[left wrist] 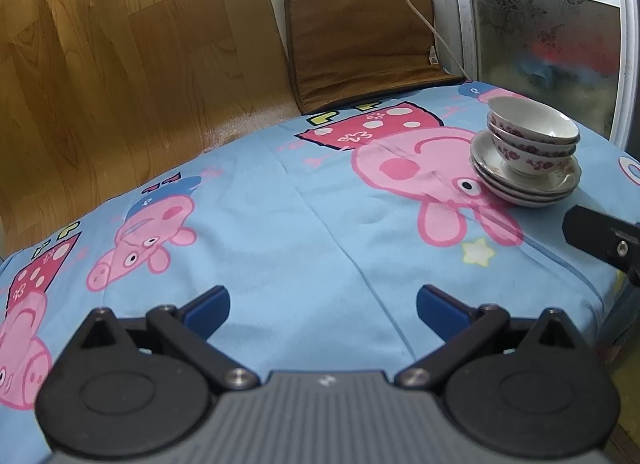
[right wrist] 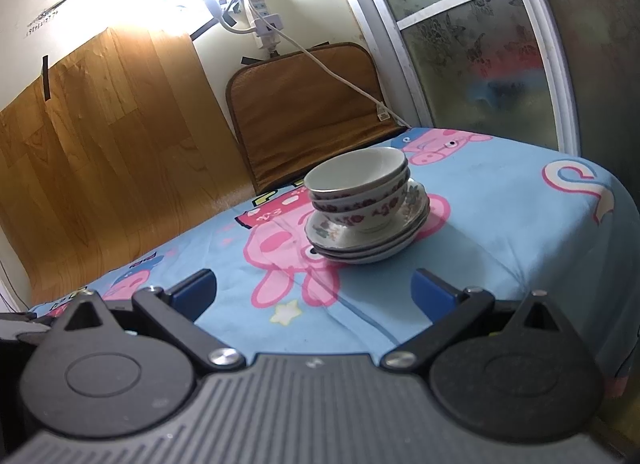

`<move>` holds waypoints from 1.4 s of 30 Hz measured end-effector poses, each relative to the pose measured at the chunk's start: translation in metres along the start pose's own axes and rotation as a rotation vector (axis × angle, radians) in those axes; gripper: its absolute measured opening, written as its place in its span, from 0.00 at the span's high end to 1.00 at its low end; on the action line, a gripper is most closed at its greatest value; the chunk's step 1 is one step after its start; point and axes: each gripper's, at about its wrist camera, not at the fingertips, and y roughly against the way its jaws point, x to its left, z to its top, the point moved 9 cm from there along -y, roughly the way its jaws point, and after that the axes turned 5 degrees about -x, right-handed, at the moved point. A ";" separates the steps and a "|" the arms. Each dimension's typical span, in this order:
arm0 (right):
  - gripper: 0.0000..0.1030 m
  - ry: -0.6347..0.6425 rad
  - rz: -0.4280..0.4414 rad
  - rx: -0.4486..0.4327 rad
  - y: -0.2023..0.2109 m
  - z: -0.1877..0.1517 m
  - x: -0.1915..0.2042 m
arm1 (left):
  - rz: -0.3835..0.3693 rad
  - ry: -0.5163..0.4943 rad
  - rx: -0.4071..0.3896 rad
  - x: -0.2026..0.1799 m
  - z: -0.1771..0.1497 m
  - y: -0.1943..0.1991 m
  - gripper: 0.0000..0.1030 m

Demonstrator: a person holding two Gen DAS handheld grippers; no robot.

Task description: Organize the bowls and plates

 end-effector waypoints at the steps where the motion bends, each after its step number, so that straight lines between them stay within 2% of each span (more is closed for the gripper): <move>1: 0.00 -0.001 0.000 0.000 0.000 0.000 0.000 | 0.000 0.001 0.001 0.000 0.000 0.000 0.00; 42: 0.00 -0.008 -0.001 0.006 -0.001 -0.005 0.000 | 0.019 -0.026 0.013 -0.001 -0.004 0.000 0.00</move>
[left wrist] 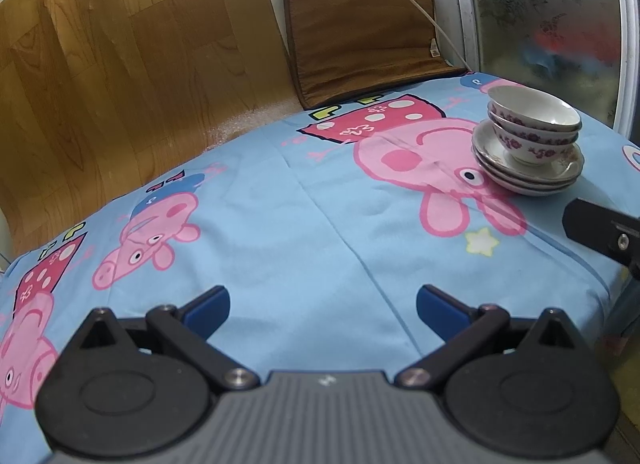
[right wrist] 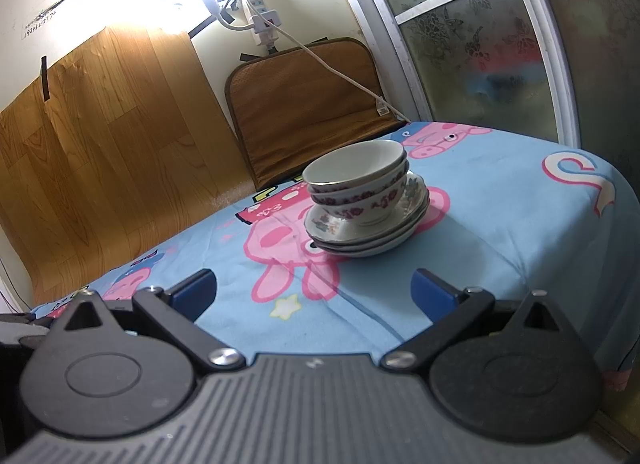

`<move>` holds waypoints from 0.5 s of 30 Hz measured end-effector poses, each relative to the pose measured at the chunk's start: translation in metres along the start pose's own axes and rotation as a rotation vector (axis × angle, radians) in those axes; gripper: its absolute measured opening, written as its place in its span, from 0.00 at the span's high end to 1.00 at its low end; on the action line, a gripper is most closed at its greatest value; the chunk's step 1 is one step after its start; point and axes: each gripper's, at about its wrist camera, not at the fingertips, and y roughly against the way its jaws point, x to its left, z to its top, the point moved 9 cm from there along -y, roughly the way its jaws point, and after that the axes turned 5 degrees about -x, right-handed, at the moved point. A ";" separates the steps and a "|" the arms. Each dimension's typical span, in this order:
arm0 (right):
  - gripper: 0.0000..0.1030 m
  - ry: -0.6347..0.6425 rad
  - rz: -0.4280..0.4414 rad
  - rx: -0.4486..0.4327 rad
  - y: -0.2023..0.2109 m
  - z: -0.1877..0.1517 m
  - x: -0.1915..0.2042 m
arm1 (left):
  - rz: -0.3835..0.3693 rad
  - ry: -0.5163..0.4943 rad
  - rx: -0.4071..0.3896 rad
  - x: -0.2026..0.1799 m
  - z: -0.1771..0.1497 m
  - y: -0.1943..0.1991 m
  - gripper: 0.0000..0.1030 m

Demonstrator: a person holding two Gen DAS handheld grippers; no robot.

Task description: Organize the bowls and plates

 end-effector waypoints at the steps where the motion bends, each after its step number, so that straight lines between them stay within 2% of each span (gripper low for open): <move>1: 0.00 0.000 0.000 -0.001 0.000 0.000 0.000 | -0.001 -0.001 0.001 0.000 0.000 0.000 0.00; 15: 0.00 -0.002 0.001 -0.001 0.000 0.000 -0.001 | -0.008 -0.009 0.007 -0.003 0.000 0.000 0.00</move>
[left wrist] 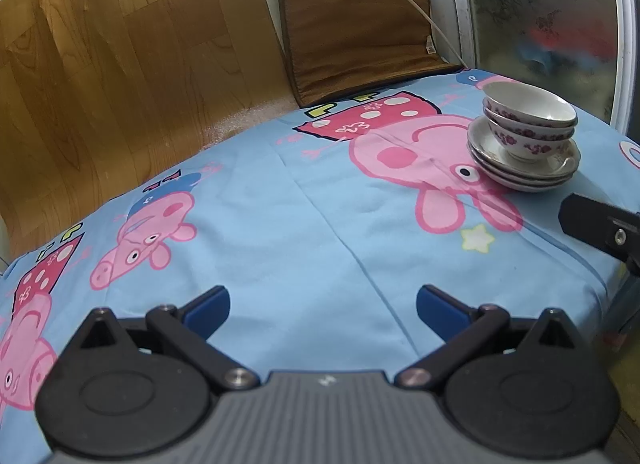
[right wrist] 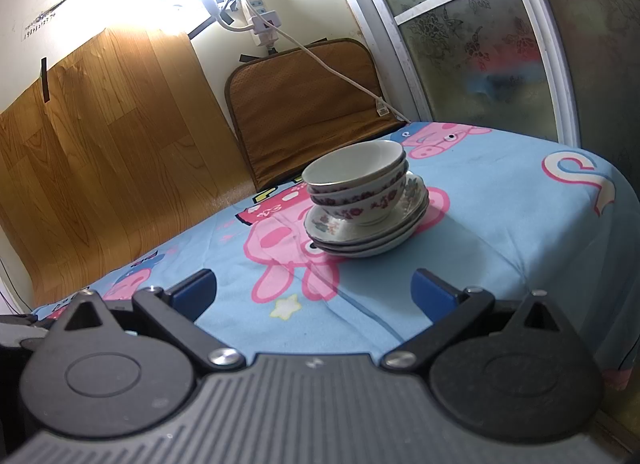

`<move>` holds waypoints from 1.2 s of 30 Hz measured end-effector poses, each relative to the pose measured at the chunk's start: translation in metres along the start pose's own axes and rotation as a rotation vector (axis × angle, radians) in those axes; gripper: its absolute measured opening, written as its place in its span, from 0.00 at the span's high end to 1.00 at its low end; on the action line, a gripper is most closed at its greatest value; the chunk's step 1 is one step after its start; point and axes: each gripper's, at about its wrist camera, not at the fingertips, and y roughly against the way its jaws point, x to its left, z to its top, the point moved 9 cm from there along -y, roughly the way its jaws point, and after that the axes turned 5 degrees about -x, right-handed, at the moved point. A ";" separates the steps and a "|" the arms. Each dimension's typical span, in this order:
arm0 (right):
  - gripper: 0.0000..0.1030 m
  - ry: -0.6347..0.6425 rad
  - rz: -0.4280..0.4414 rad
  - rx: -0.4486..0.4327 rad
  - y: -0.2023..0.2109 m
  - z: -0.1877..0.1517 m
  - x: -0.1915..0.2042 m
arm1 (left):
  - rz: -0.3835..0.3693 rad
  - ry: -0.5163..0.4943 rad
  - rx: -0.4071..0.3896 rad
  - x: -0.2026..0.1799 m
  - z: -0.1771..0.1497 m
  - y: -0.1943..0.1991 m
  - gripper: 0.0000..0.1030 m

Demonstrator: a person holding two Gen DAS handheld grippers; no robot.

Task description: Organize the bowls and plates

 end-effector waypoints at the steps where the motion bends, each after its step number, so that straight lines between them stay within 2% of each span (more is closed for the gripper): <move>1: 0.00 0.000 0.000 0.000 0.000 0.000 0.000 | -0.001 -0.001 0.001 0.000 0.000 0.000 0.00; 36: 0.00 -0.002 0.001 0.000 0.000 0.001 -0.001 | -0.026 -0.020 0.002 -0.005 0.002 0.002 0.00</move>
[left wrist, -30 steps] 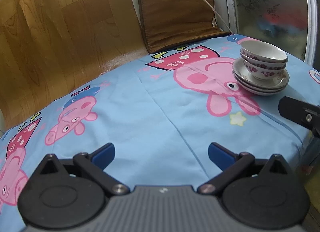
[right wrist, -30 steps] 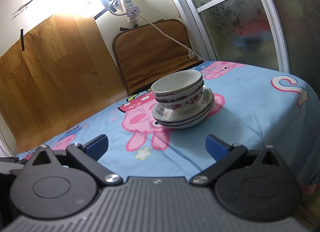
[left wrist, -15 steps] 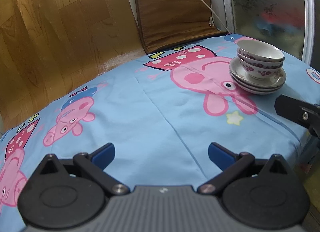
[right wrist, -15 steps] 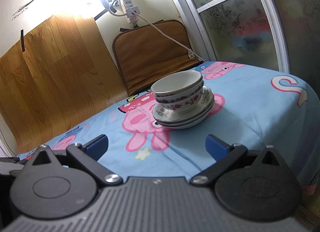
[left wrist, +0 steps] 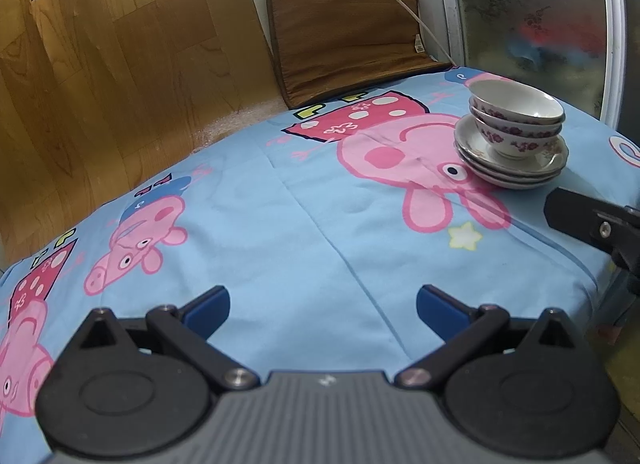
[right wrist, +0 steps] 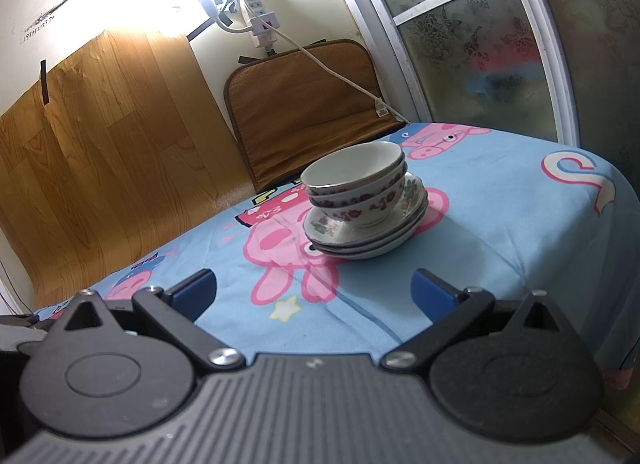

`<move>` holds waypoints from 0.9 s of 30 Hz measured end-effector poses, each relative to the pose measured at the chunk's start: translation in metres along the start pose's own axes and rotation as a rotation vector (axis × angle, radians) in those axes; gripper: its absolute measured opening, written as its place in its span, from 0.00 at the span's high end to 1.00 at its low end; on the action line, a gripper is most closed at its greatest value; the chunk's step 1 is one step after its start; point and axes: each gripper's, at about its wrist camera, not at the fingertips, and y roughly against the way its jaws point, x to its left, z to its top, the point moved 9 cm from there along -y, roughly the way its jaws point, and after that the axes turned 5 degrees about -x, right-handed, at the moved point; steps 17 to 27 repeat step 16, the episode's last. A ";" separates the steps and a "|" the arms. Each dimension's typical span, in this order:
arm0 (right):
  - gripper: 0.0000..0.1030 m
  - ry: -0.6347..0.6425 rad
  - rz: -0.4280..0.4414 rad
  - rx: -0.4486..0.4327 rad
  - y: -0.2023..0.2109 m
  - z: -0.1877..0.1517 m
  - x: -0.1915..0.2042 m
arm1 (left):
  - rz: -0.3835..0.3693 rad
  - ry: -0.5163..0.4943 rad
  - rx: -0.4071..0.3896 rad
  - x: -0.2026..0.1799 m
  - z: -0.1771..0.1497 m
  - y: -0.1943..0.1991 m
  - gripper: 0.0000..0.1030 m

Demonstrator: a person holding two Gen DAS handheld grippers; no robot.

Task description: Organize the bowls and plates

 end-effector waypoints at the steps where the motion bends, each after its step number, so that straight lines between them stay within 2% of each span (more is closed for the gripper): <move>1: 0.00 0.000 0.000 0.000 0.000 0.000 0.000 | 0.000 -0.002 0.000 0.000 0.000 0.000 0.00; 8: 0.00 -0.001 0.000 0.000 0.000 0.000 0.000 | -0.023 0.001 0.003 -0.002 0.001 -0.001 0.00; 13: 0.00 -0.001 -0.001 0.000 0.000 0.000 0.000 | -0.020 -0.014 -0.029 -0.004 0.003 0.003 0.00; 27: 0.00 -0.003 -0.004 0.002 0.000 0.000 0.000 | -0.032 -0.003 -0.019 -0.004 0.003 0.000 0.00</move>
